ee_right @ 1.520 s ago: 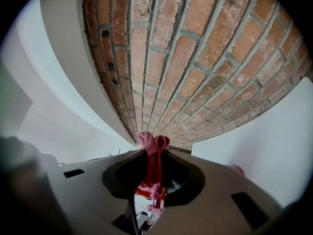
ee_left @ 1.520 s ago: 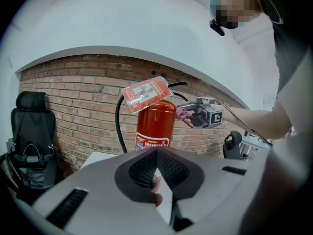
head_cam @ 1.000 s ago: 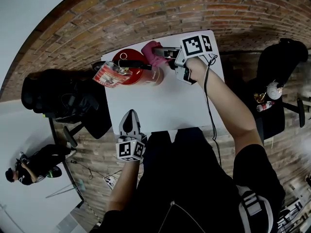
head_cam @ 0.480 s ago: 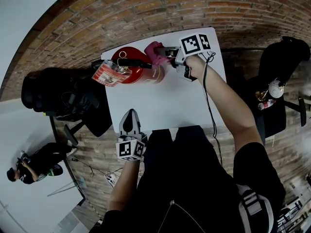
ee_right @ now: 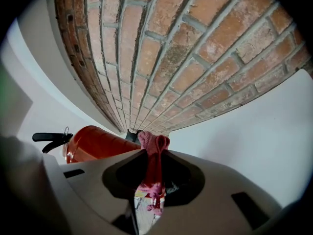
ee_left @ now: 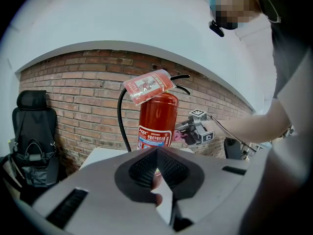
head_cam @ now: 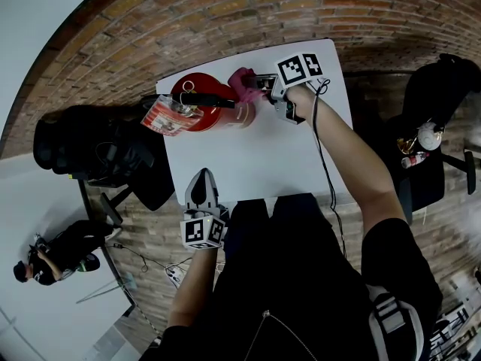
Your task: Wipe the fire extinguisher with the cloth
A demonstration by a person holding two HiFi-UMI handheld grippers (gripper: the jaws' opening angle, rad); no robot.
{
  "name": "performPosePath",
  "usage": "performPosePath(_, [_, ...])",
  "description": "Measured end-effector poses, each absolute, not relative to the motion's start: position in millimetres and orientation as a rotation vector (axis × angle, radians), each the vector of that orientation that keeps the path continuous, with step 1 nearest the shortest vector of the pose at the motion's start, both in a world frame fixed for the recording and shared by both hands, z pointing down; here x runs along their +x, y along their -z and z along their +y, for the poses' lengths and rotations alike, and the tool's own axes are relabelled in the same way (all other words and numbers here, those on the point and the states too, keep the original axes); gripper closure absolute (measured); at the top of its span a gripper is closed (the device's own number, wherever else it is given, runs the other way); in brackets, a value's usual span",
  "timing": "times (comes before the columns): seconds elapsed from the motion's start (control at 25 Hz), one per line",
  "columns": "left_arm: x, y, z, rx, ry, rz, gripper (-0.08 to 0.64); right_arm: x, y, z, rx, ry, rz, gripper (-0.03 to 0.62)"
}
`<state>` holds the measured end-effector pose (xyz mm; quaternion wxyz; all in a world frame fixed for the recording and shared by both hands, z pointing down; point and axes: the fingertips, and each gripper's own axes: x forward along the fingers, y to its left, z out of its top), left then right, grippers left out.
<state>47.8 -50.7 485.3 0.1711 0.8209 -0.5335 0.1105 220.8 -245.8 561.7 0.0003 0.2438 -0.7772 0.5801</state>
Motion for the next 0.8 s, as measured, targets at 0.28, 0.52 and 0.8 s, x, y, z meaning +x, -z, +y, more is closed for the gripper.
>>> performPosePath(0.28, [46.1,-489.8,-53.5,2.317,-0.318,-1.518,0.534,219.5,-595.8,-247.8,0.781,-1.828,-2.404,0.491])
performPosePath(0.52, [41.2,-493.8,-55.7,2.302,-0.327,-1.528,0.534,219.0,-622.6,-250.1,0.79,-1.813,-2.38,0.491])
performPosePath(0.8, [35.1,-495.7,-57.4,2.293,-0.335,-1.533,0.534,218.1,-653.7,-250.1,0.812,-1.846,-2.328,0.491])
